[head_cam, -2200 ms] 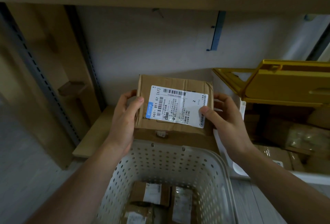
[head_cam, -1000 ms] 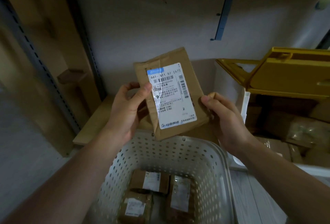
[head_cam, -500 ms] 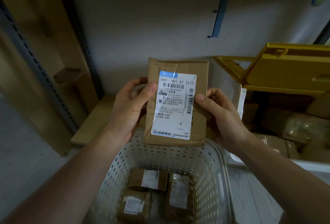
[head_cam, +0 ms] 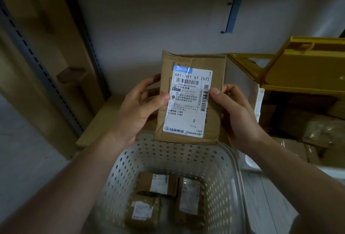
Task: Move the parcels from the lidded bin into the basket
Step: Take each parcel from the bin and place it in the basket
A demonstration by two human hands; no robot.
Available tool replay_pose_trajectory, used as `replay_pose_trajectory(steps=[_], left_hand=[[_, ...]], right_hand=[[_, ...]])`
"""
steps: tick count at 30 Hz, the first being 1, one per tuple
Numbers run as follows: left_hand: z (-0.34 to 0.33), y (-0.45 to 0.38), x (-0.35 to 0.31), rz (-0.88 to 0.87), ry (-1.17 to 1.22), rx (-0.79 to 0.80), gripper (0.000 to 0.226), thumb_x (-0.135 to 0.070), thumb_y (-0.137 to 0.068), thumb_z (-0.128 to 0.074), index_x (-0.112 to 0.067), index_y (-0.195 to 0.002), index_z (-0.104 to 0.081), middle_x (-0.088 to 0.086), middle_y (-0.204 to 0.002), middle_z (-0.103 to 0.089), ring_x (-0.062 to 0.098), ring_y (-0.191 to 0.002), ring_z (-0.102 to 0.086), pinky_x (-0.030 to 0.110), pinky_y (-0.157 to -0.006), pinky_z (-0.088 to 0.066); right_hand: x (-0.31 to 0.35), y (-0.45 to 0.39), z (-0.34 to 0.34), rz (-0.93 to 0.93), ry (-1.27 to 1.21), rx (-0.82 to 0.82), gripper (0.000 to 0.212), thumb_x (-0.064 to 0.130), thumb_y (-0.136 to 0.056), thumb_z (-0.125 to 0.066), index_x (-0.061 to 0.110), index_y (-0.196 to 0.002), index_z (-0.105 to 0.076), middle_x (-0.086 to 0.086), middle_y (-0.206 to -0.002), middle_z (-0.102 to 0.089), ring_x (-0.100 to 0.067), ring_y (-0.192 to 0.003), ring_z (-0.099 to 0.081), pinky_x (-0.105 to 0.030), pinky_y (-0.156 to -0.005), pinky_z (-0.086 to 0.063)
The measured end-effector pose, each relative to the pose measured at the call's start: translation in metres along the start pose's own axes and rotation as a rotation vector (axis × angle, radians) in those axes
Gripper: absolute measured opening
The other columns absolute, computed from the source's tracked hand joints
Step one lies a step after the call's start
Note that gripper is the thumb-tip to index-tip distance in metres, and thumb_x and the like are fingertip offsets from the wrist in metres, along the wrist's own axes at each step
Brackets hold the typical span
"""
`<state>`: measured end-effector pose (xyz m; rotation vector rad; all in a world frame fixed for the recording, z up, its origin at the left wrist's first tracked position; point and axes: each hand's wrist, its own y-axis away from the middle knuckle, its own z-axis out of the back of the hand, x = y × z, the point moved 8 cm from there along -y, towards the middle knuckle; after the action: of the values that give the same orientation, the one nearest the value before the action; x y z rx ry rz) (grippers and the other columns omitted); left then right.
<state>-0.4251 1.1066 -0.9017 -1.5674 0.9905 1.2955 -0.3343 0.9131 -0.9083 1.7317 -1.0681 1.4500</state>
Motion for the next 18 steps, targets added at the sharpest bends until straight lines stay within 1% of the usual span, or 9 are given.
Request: replay_pose_trajectory(steps=[3,6,8,10,11,12,14,16,18], left_hand=[[0.005,0.0,0.005,-0.006,-0.034,0.011,0.056,-0.024,-0.079,-0.073,-0.028,-0.132,-0.054,0.001,-0.118,-0.074,0.021,-0.109,-0.072,0.032,-0.084,-0.059],[0.008,0.002,0.011,-0.001,-0.052,0.021,0.053,-0.023,-0.079,-0.072,-0.03,-0.128,-0.054,0.004,-0.119,-0.074,0.022,-0.108,-0.072,0.033,-0.086,-0.059],[0.008,0.006,0.016,0.013,-0.056,0.041,0.052,-0.021,-0.078,-0.072,-0.031,-0.126,-0.054,0.006,-0.119,-0.073,0.022,-0.108,-0.072,0.033,-0.085,-0.059],[0.009,0.012,0.023,0.028,-0.062,0.063,0.051,-0.019,-0.078,-0.072,-0.031,-0.124,-0.053,0.003,-0.119,-0.074,0.021,-0.11,-0.071,0.031,-0.084,-0.059],[0.011,0.014,0.027,0.035,-0.069,0.069,0.051,-0.018,-0.078,-0.072,-0.031,-0.123,-0.053,0.002,-0.119,-0.073,0.021,-0.111,-0.071,0.03,-0.083,-0.059],[0.013,0.017,0.03,0.043,-0.074,0.074,0.051,-0.018,-0.078,-0.073,-0.031,-0.123,-0.052,0.0,-0.119,-0.073,0.021,-0.112,-0.07,0.03,-0.083,-0.059],[0.016,0.025,0.035,0.064,-0.085,0.083,0.058,-0.021,-0.076,-0.078,-0.029,-0.127,-0.051,0.001,-0.122,-0.072,0.021,-0.115,-0.068,0.032,-0.085,-0.06],[0.019,0.031,0.039,0.083,-0.097,0.087,0.067,-0.024,-0.074,-0.081,-0.023,-0.133,-0.048,0.004,-0.126,-0.07,0.022,-0.117,-0.068,0.036,-0.086,-0.06],[0.021,0.036,0.041,0.084,-0.114,0.085,0.068,-0.017,-0.08,-0.083,-0.016,-0.137,-0.045,0.005,-0.127,-0.069,0.022,-0.117,-0.068,0.038,-0.088,-0.061]], right_hand=[[-0.004,-0.001,0.0,-0.007,0.028,0.024,0.038,0.034,-0.078,-0.074,0.016,-0.097,-0.047,-0.008,-0.104,-0.075,-0.028,-0.098,-0.073,-0.057,-0.092,-0.055],[-0.01,0.0,0.002,-0.031,0.099,0.043,0.038,0.036,-0.08,-0.075,0.016,-0.098,-0.047,-0.01,-0.108,-0.074,-0.027,-0.098,-0.073,-0.053,-0.088,-0.057],[-0.014,0.003,0.002,-0.045,0.132,0.068,0.044,0.035,-0.081,-0.08,0.015,-0.1,-0.047,-0.007,-0.105,-0.075,-0.023,-0.096,-0.074,-0.044,-0.08,-0.061],[-0.017,0.009,0.002,-0.059,0.167,0.098,0.046,0.036,-0.077,-0.076,0.014,-0.106,-0.047,-0.003,-0.102,-0.076,-0.02,-0.094,-0.075,-0.037,-0.075,-0.061],[-0.019,0.012,0.002,-0.07,0.189,0.112,0.049,0.036,-0.076,-0.075,0.013,-0.109,-0.048,-0.003,-0.102,-0.077,-0.02,-0.095,-0.075,-0.037,-0.076,-0.061],[-0.022,0.015,0.002,-0.08,0.215,0.124,0.052,0.036,-0.077,-0.077,0.009,-0.112,-0.048,-0.004,-0.104,-0.077,-0.021,-0.096,-0.075,-0.038,-0.078,-0.061],[-0.027,0.019,0.003,-0.093,0.274,0.134,0.063,0.037,-0.079,-0.082,0.0,-0.118,-0.047,-0.006,-0.108,-0.076,-0.024,-0.1,-0.075,-0.047,-0.085,-0.061],[-0.03,0.025,0.002,-0.1,0.319,0.142,0.068,0.038,-0.077,-0.077,-0.002,-0.122,-0.045,-0.008,-0.11,-0.074,-0.024,-0.102,-0.074,-0.054,-0.091,-0.059],[-0.033,0.031,0.0,-0.103,0.345,0.158,0.07,0.04,-0.081,-0.08,-0.003,-0.123,-0.045,-0.006,-0.109,-0.075,-0.023,-0.102,-0.073,-0.056,-0.091,-0.058]])
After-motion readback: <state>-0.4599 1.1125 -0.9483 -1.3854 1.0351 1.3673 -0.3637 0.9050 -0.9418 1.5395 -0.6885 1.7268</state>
